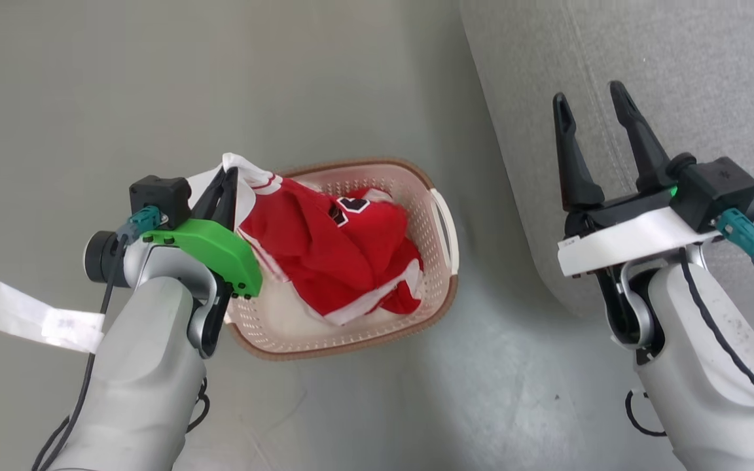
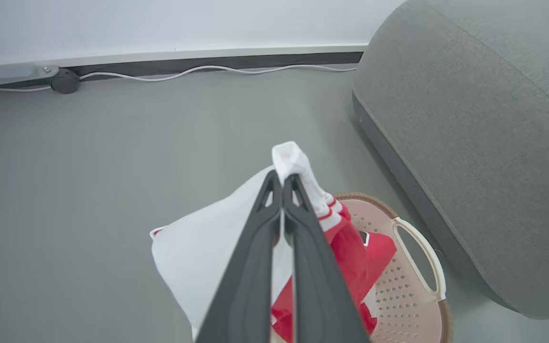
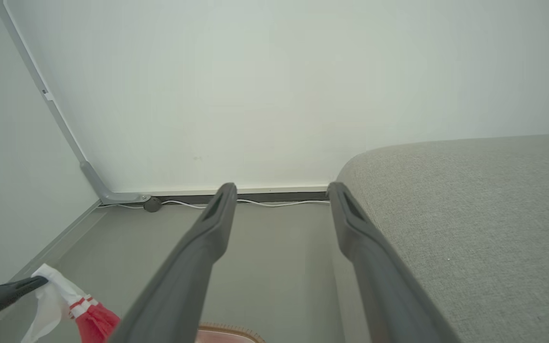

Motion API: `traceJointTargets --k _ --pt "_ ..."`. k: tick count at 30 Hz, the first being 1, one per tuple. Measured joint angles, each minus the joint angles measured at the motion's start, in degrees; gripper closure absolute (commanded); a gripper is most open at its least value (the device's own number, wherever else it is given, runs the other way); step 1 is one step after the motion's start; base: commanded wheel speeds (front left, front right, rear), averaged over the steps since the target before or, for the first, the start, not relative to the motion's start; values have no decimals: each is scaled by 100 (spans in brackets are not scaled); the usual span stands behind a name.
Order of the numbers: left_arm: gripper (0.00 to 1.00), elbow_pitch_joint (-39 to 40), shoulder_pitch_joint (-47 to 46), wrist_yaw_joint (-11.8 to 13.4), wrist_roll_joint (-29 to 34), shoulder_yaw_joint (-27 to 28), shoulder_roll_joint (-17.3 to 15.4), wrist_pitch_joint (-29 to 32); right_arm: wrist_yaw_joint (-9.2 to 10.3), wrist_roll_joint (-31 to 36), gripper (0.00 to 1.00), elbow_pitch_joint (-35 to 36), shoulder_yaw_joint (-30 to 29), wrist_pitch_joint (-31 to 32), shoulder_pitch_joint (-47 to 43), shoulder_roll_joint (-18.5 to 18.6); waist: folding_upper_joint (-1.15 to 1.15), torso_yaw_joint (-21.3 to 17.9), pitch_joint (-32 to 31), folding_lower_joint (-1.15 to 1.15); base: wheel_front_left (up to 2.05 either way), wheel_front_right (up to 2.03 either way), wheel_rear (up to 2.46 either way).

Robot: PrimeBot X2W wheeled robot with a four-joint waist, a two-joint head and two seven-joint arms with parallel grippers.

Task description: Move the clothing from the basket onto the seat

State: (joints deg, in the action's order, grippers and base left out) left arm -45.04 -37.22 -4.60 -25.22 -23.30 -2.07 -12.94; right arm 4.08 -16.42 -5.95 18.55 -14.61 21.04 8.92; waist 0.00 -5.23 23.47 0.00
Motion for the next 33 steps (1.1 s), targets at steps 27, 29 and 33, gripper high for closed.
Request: traceJointTargets --k 27,29,33 --pt "100 2417 293 -44 -88 94 15 -148 56 -133 0 -77 79 54 -1177 -1 0 431 -1622 0 0 0 0" --pt "100 2625 331 -43 -83 89 15 -148 56 -140 0 -45 100 80 -1248 -2 0 438 -1695 0 0 0 0" --pt "100 2937 331 -44 -69 67 15 -149 57 -141 0 3 104 104 -1317 -2 0 439 -1786 0 0 0 0"
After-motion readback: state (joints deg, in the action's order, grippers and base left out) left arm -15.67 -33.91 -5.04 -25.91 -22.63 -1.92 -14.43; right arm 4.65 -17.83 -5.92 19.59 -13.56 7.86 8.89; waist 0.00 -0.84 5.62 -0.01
